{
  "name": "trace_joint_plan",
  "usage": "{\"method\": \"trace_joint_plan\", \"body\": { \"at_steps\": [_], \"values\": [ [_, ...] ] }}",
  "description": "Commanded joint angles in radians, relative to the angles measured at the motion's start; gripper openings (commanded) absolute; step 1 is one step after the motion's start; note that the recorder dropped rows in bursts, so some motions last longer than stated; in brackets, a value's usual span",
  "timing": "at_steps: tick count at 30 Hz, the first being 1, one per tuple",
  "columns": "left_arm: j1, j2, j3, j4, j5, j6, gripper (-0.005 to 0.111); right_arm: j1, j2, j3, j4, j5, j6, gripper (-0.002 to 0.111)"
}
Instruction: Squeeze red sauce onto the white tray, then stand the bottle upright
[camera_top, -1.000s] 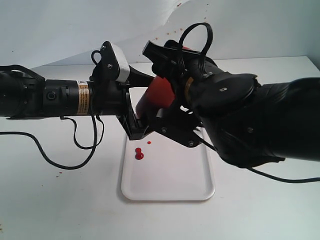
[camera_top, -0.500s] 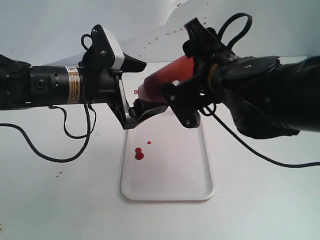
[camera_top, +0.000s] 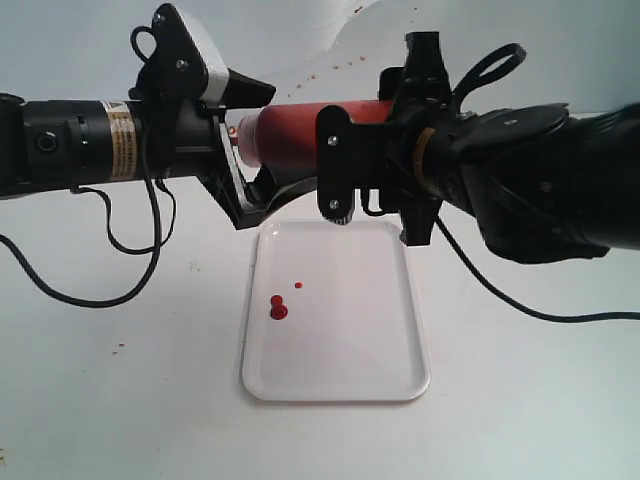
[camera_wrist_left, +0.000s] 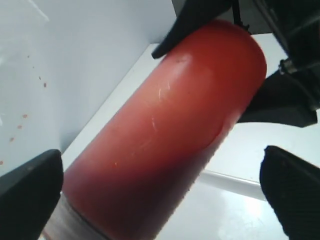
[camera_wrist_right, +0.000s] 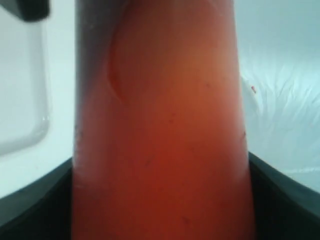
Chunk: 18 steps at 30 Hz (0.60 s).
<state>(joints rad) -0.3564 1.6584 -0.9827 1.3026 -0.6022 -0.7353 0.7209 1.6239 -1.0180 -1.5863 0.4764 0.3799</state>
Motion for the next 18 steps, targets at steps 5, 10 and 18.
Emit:
{"method": "trace_joint_plan", "body": {
  "at_steps": [5,10,18],
  "values": [
    [-0.004,-0.112,-0.001,-0.011,0.009,-0.050,0.105,-0.094,-0.014,-0.007,0.115,-0.154,0.142,0.000],
    [-0.004,-0.147,-0.001,-0.011,0.039,-0.095,0.105,-0.133,-0.014,-0.007,0.115,-0.231,0.244,0.000],
    [-0.004,-0.147,0.018,-0.008,0.130,-0.103,0.105,-0.153,-0.014,-0.007,0.136,-0.312,0.260,0.000]
  ]
}}
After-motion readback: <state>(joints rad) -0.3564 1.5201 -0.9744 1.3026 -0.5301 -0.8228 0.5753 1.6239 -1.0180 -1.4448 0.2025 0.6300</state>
